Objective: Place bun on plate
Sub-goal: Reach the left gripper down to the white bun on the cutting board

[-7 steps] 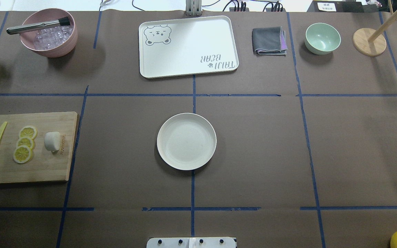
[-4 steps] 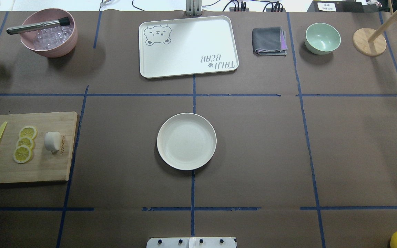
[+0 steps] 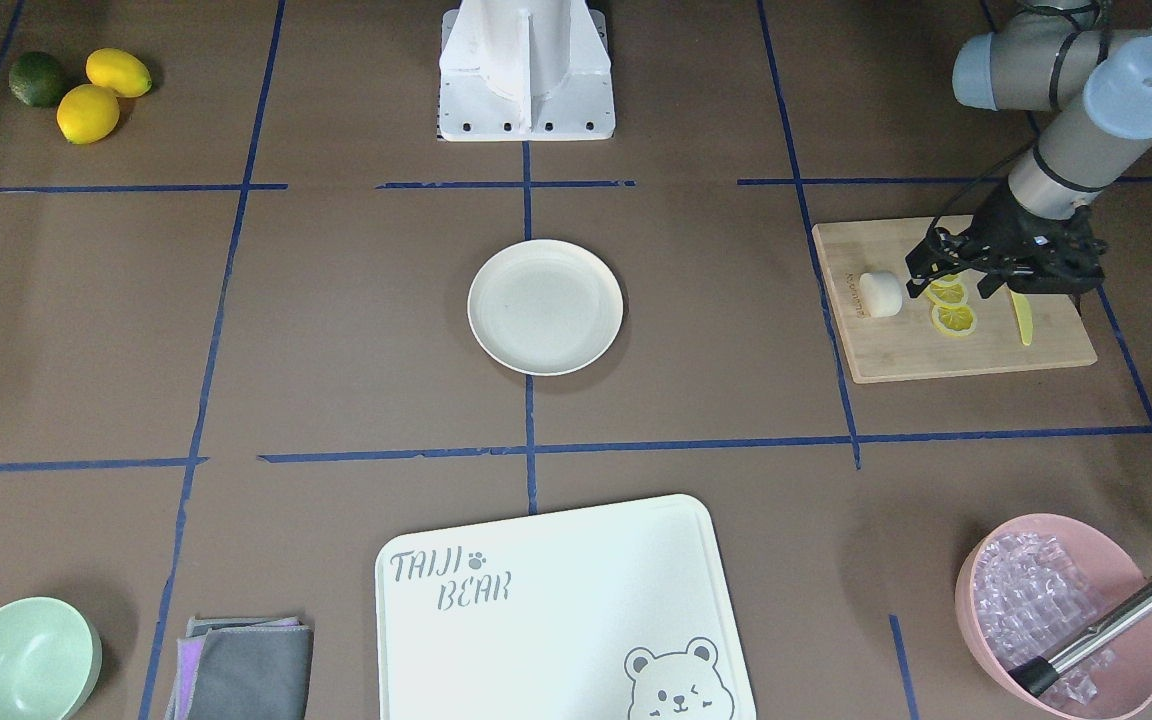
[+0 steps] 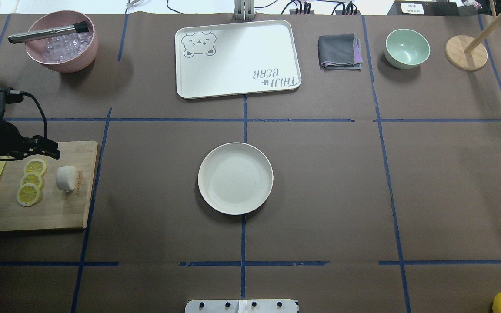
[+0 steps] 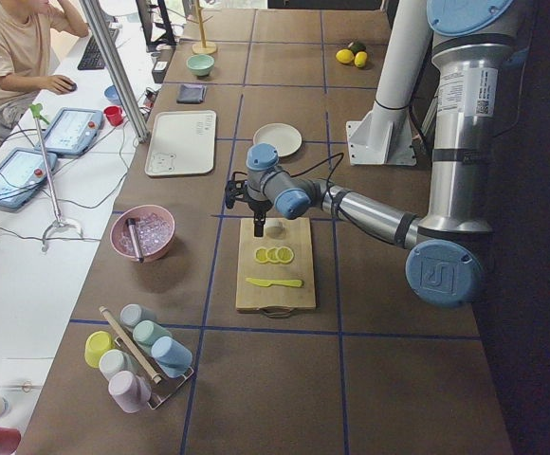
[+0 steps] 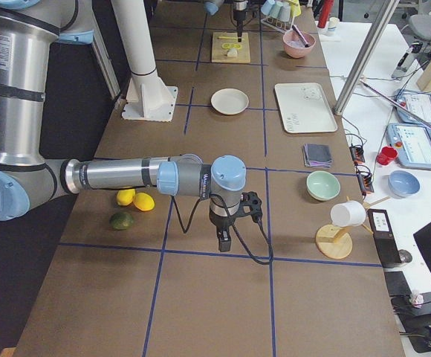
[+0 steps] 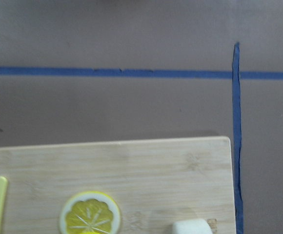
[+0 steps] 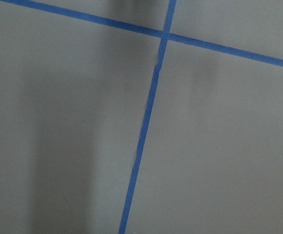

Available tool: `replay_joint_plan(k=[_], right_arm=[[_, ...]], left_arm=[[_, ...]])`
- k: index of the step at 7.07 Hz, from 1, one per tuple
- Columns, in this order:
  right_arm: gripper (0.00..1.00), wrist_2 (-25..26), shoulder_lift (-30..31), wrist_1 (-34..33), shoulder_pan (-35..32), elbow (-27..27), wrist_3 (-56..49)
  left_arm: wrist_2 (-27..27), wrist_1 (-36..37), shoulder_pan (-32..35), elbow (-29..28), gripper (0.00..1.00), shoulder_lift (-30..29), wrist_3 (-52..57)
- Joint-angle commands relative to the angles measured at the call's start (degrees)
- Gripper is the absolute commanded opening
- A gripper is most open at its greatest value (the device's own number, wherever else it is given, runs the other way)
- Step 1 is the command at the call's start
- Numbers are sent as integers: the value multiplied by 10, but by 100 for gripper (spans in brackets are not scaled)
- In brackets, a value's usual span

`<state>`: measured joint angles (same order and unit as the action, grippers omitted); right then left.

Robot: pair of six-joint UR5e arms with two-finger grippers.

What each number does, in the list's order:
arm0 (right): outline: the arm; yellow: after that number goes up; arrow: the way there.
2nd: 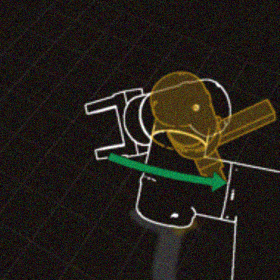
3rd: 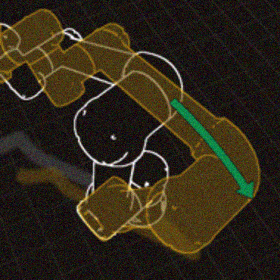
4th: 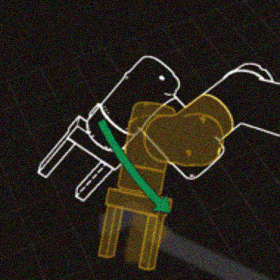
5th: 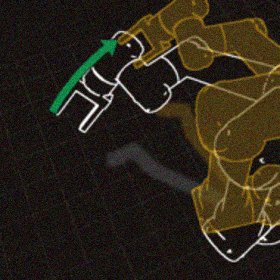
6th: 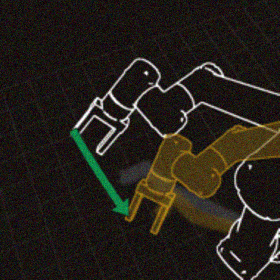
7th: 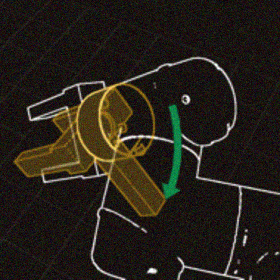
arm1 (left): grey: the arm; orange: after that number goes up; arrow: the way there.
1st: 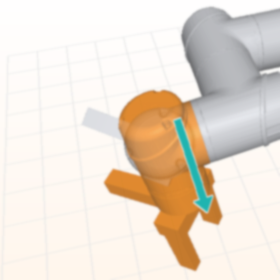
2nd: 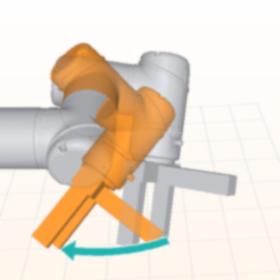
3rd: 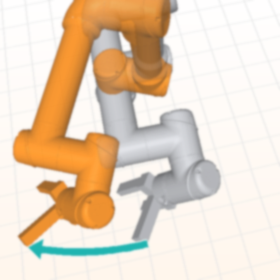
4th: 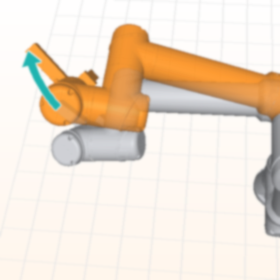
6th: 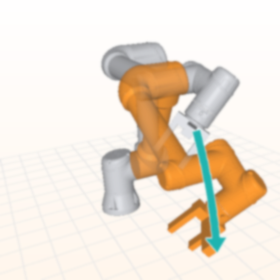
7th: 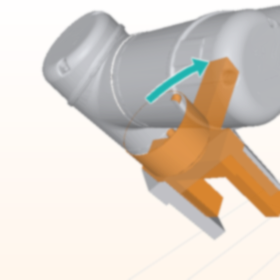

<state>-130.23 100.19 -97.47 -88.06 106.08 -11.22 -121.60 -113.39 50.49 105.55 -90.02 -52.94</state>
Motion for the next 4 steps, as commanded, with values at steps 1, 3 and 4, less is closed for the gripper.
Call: replay_joint_plan(k=[1,3,4], right_arm=[[100,1,0,0,0,-1,-1],[100,1,2,0,0,-2,-1],[100,1,6,0,0,0,-2]], left_arm=[[15,-2,-50,-3,100,-1,-29],[15,-2,-67,-13,100,-5,-29],[44,-2,-80,-13,91,-6,-28]])
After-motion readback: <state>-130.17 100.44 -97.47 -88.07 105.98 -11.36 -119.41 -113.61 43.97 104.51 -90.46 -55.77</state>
